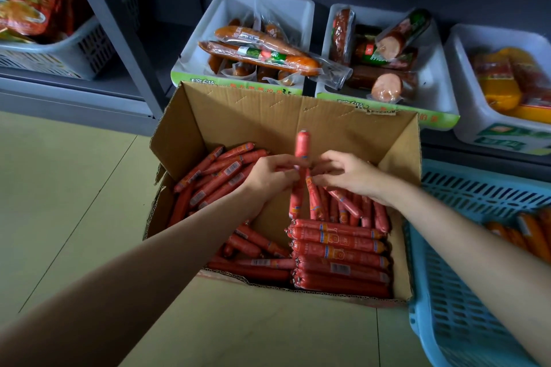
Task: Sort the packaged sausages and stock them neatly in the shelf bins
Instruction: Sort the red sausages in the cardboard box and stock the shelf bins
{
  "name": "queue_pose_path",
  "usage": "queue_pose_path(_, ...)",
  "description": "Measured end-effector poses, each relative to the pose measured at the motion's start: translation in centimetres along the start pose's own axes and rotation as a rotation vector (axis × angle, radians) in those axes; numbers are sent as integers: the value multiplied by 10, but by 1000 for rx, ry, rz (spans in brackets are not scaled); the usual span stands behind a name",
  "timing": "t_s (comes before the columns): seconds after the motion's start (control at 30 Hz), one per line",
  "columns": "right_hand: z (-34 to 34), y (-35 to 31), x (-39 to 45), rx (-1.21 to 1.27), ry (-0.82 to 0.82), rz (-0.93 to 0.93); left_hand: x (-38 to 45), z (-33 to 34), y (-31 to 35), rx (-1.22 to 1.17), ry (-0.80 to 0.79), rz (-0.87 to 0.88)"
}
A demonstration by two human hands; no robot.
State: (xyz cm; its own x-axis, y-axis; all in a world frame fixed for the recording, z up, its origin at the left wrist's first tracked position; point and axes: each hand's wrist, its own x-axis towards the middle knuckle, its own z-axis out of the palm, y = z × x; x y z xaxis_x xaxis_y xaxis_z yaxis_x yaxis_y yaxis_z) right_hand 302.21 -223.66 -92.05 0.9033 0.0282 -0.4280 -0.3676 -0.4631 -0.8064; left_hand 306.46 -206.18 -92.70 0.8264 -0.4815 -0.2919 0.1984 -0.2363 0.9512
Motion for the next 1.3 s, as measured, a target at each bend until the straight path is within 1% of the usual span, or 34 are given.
queue_pose_path(0.03, 1, -1, -2, 14, 5, 10, -1, 6, 6, -90, -30, -19)
queue_pose_path(0.1, 1, 4, -3, 81, 71, 32, -2, 16, 17, -237, -76, -66)
queue_pose_path(0.17, -4, 9, -7, 178, 131, 78, 0, 19, 25, -281, -95, -99)
queue_pose_path(0.23, -17, 9, -16, 236, 140, 91, 3, 15, 24, -264, -91, -135)
queue_pose_path(0.27, -26, 7, -21, 225, 113, 73, 6, 12, 20, -190, -89, -155)
queue_pose_path(0.3, -35, 3, -27, 145, 77, 64, 5, 6, 15, -45, -106, -175)
queue_pose_path(0.33, -43, -1, -33, -20, 32, 80, 4, 0, 9, 165, -153, -208)
queue_pose_path(0.37, -48, -5, -38, -234, -38, 125, 0, -6, 2, 386, -238, -258)
queue_pose_path(0.4, -48, -7, -42, -436, -145, 176, -4, -12, -6, 585, -359, -321)
queue_pose_path(0.43, -44, -7, -46, -589, -275, 213, -9, -17, -14, 768, -492, -366)
queue_pose_path(0.47, -36, -3, -47, -683, -399, 246, -11, -23, -23, 921, -607, -359)
queue_pose_path(0.5, -27, 1, -48, -714, -495, 271, -13, -27, -30, 1024, -693, -328)
queue_pose_path(0.57, -14, 5, -48, -657, -588, 295, -14, -32, -37, 1097, -770, -288)
queue_pose_path(0.63, -10, 3, -47, -585, -611, 287, -16, -35, -41, 1160, -796, -255)
queue_pose_path(0.77, -7, -3, -40, -624, -565, 247, -24, -31, -60, 1331, -818, -172)
queue_pose_path(0.83, 0, -1, -36, -717, -547, 214, -25, -30, -64, 1412, -816, -151)
queue_pose_path(0.93, 14, 4, -32, -919, -486, 143, -23, -30, -61, 1481, -867, -201)
queue_pose_path(1.03, 19, 8, -29, -967, -483, 160, -22, -31, -61, 1535, -901, -207)
queue_pose_path(1.17, 20, 5, -30, -1075, -545, 226, -26, -26, -65, 1584, -830, -194)
queue_pose_path(1.23, 21, 1, -32, -1087, -533, 204, -28, -21, -69, 1641, -769, -161)
queue_pose_path(1.3, 19, -3, -32, -1037, -477, 167, -29, -18, -73, 1665, -736, -101)
